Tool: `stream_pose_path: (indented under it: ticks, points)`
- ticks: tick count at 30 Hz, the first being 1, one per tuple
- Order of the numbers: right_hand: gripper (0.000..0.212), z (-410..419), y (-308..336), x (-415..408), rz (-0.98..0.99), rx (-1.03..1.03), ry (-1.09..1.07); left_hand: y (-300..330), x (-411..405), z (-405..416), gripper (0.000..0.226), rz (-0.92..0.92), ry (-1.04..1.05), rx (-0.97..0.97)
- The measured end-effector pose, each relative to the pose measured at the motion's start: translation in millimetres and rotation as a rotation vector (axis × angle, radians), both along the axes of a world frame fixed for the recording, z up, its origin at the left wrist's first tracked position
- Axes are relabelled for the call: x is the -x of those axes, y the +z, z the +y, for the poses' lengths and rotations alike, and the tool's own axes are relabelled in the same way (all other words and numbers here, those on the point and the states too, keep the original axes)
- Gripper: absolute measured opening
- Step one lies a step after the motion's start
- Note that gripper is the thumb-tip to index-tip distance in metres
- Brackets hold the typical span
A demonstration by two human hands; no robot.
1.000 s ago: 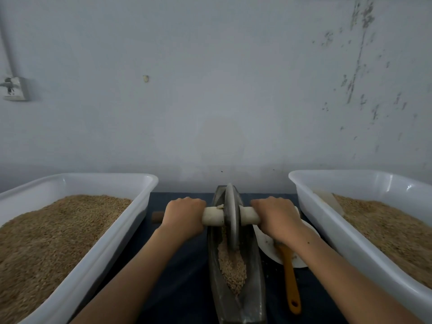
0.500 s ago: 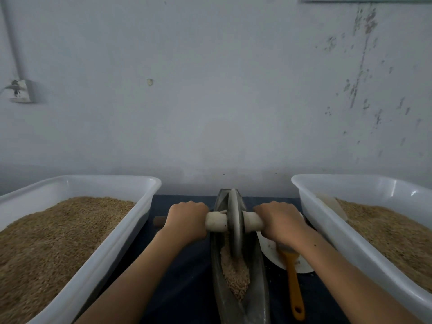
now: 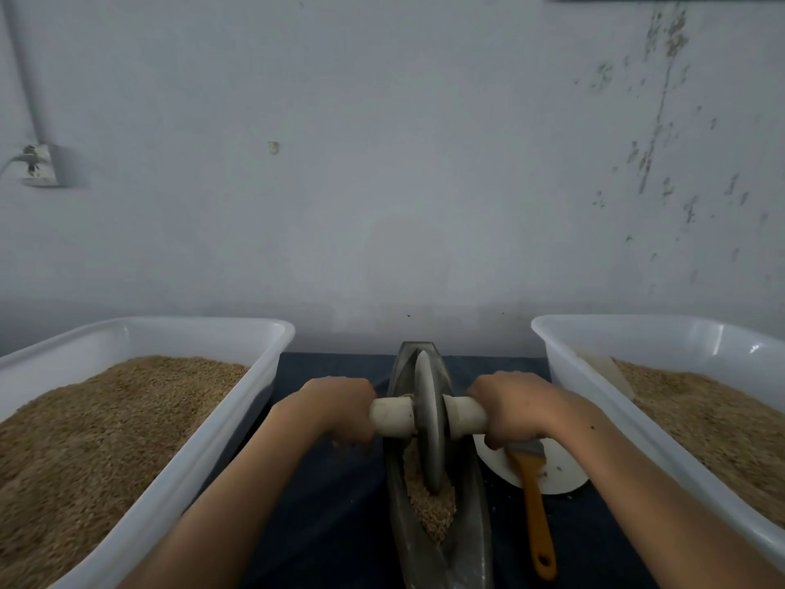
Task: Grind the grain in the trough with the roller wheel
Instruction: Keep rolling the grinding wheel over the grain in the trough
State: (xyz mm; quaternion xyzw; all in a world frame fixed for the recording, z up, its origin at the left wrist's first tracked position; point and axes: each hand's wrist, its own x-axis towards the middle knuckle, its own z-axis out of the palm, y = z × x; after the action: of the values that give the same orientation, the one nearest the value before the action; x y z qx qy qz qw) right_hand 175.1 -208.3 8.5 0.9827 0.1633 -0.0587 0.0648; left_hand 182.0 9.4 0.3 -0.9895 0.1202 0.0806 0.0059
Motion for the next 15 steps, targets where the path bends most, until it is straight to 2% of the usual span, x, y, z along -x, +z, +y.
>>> stream_pose_path:
  ticks: [2, 5, 7, 10, 15]
  points:
    - [0.026, 0, -4, -2, -0.085, -0.01, 0.002, -3, 0, -4, 0.033, -0.177, 0.006, -0.048]
    - [0.016, 1, -15, -6, -0.32, -0.054, -0.013, -13, -3, -10, 0.026, -0.453, 0.021, -0.077]
    - [0.014, 2, -22, -8, -0.428, -0.088, -0.035, -17, -5, -11, 0.022, -0.518, 0.036, -0.047]
    - [0.015, 3, -21, -7, -0.474, -0.075, -0.018, -17, -7, -7, 0.024, -0.46, 0.015, -0.036]
    - [0.023, 0, -3, 0, -0.168, 0.012, 0.033, -5, -5, -1, 0.036, -0.138, -0.032, -0.018]
